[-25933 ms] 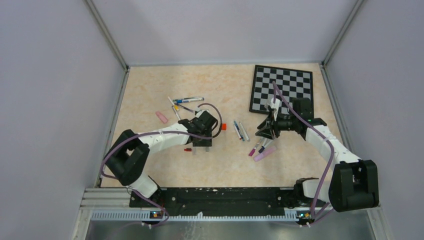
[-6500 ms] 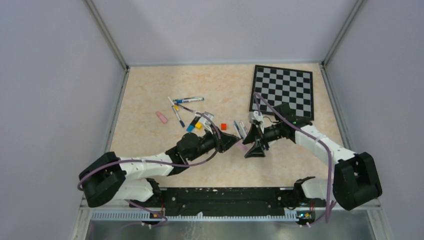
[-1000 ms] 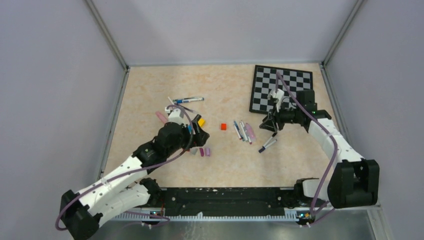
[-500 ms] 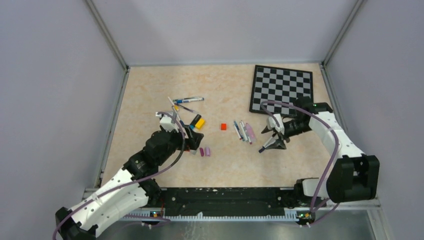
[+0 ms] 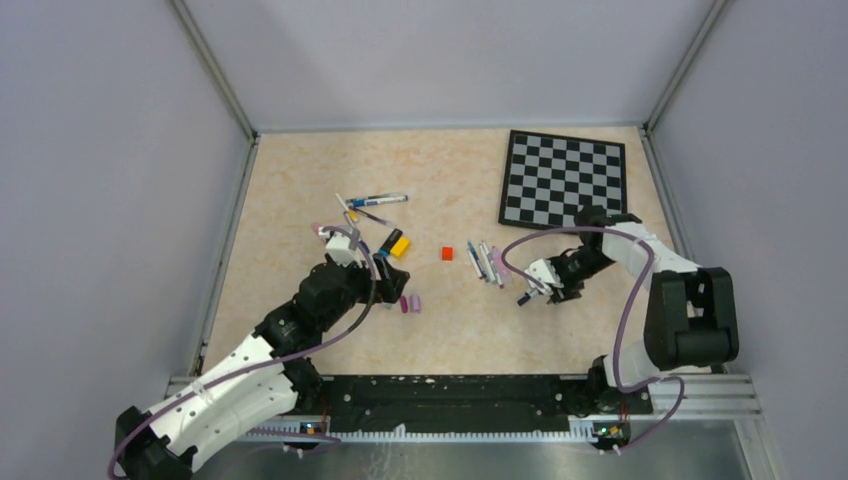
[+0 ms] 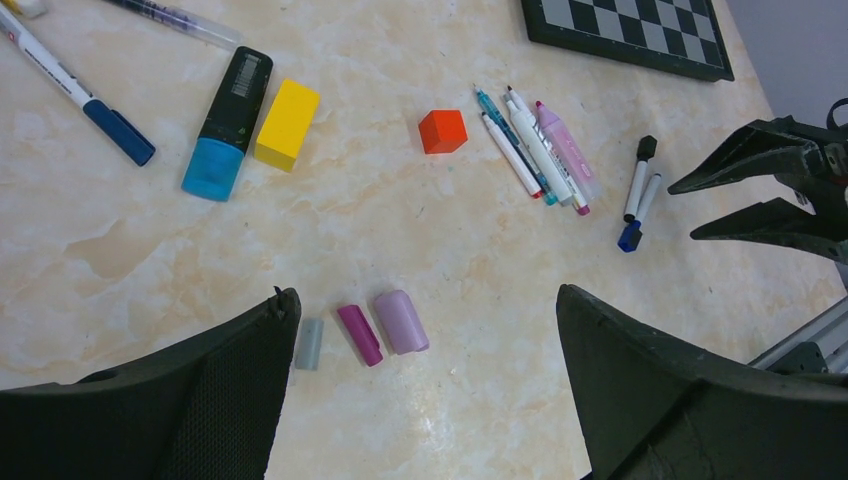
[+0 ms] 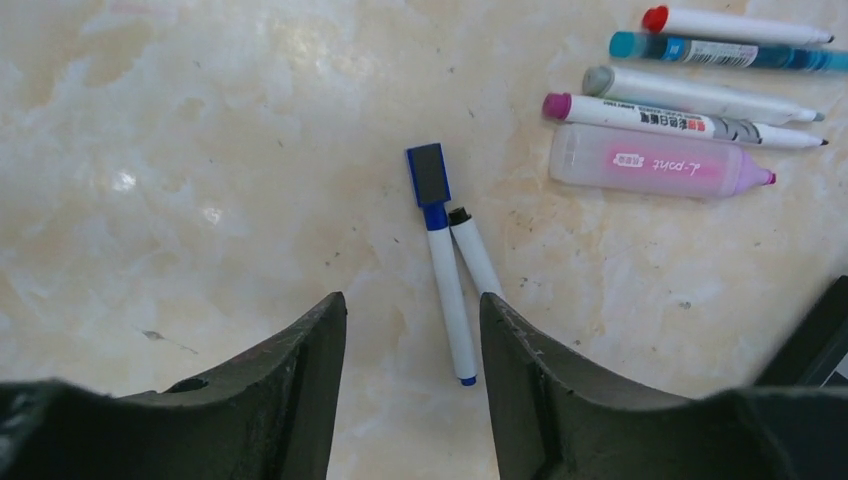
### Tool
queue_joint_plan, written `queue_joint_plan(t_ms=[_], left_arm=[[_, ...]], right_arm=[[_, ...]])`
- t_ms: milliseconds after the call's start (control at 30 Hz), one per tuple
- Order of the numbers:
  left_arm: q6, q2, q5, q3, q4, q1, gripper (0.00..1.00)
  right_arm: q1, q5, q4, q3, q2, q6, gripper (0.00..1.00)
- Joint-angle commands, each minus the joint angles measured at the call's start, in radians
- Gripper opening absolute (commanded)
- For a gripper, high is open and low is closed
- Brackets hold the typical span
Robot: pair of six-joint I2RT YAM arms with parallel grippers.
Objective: Open the pen caps
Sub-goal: Pick up the pen from the center of the board.
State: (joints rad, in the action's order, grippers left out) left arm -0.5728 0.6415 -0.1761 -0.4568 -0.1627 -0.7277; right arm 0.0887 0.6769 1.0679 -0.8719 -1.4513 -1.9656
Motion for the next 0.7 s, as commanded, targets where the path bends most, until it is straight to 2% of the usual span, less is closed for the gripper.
queue_joint_plan(t_ms=[0,233,667], left_arm=[[0.008,0.011,0.005,0.013,0.066,0.005,0.99],[0.005,0.025,0.008,0.022,0.081,0.007,0.99],[0.008,0.029,0.009,0.024,0.083,0.011,0.99]], right_arm=[[-0.004,-0.088,-0.086,-0.013,-0.057,-0.035,0.48],[0.001,-0.127,-0.087,-0.052,-0.14,-0.036,0.39],[0.03,-0.159,-0.092,-0.083,-0.191,0.016,0.32]])
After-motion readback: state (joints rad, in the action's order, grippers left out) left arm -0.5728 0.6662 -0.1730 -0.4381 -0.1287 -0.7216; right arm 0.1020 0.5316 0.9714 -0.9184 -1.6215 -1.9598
